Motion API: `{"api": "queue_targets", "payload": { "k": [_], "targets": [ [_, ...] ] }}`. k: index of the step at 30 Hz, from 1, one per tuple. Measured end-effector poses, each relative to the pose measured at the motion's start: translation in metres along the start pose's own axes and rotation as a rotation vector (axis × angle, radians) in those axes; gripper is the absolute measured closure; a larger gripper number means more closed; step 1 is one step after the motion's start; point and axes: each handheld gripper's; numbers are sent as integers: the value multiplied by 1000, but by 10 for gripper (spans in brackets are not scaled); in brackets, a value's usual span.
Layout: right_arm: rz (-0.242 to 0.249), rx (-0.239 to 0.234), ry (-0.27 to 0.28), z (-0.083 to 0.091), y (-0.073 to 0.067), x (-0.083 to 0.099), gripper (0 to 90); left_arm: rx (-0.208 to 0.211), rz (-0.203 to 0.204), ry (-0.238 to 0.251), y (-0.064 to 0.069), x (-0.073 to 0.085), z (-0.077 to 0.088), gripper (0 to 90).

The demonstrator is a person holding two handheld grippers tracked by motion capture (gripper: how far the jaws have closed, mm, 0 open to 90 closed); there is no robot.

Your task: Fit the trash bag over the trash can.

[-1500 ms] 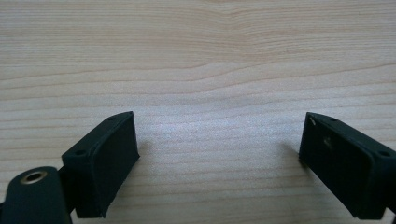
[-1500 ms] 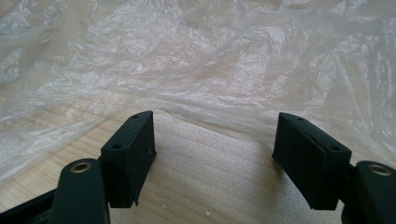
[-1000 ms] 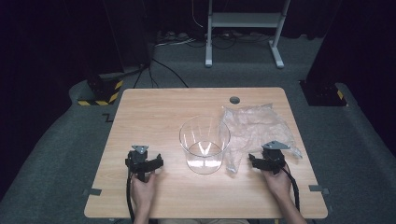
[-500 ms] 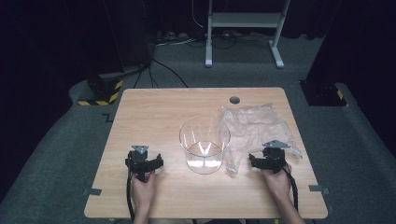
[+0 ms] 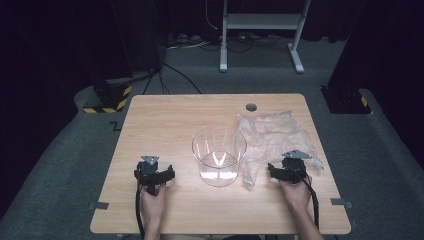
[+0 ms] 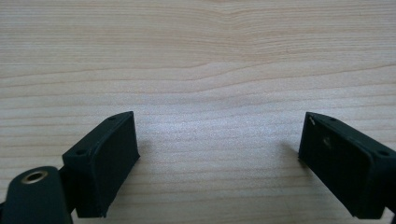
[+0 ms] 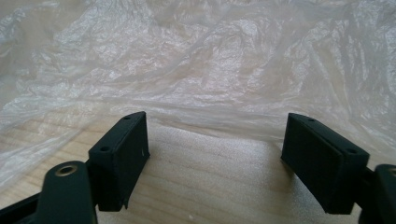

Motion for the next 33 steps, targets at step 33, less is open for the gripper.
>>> {"api": "queue_targets", "payload": {
  "k": [33],
  "targets": [
    [55,-44,32,-32,-17,-49,310,-4,4,1,1,0,0,118]
  ]
}}
Point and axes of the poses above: each handheld gripper's, and its own axes: z roughly backward along the jaws, x roughly out of its underside, y roughly to its right, and after that the axes turned 1 degree about -x, right-handed
